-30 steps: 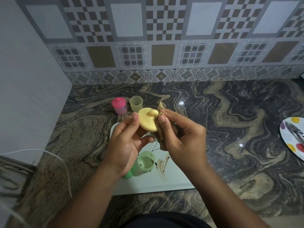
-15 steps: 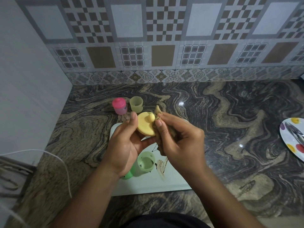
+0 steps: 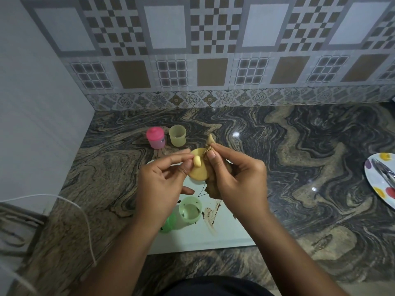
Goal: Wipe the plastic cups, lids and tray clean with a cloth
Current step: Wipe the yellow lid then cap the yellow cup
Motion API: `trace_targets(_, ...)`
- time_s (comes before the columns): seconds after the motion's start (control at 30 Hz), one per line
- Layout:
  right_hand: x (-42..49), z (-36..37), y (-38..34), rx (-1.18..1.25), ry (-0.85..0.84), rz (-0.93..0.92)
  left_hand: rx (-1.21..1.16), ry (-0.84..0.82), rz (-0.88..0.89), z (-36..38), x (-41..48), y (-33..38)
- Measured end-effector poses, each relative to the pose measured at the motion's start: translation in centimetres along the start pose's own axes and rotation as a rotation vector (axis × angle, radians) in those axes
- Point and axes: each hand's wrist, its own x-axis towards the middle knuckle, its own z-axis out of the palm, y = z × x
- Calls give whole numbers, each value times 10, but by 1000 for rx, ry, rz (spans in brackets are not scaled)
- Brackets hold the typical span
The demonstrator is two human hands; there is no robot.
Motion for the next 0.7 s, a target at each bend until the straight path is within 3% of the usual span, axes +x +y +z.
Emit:
trace_targets(0.17,2,-1,8,-29,-19,6,231,-79,84,-4,-2,-3)
trace_targets(0.4,-2,8,25,-84,-64,-60,332,86,160,-6,6,-18)
trace_targets(0.7,33,22,69,-382,-72,-567,506,146,253,-32,57,-42)
